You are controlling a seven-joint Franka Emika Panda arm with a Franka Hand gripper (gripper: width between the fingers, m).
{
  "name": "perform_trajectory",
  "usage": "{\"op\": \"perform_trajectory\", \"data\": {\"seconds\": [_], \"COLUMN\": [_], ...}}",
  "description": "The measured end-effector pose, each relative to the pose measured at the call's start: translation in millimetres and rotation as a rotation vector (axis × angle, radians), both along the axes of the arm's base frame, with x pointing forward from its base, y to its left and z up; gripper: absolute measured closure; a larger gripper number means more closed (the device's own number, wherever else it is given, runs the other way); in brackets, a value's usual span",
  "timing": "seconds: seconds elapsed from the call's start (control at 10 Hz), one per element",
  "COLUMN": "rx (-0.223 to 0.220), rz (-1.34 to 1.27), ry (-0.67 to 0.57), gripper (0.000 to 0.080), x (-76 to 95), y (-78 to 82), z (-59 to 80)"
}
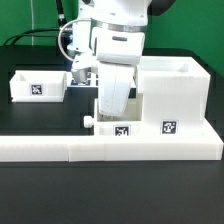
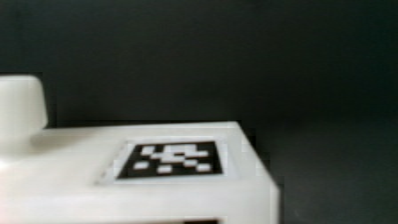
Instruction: Assemble drawer
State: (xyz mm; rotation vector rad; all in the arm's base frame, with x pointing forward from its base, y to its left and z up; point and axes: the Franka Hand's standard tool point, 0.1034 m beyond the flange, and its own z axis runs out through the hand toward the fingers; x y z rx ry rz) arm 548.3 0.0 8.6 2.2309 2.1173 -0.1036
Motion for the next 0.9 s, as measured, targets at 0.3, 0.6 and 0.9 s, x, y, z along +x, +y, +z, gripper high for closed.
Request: {"op": "perform_trajectory", "data": {"seconds": [0.3, 0.6, 0.9], "rx": [0.0, -0.007, -0.024], "rz": [-0.002, -0.004, -0.013], "ry": [0.001, 0.008, 0.03], "gripper": [0.0549, 0.0235, 0.0155], "x": [-0.6, 2.1, 6.8], "y": [-0.6, -1.2, -5.6], "z": [-0.3, 13.9, 37.2]}}
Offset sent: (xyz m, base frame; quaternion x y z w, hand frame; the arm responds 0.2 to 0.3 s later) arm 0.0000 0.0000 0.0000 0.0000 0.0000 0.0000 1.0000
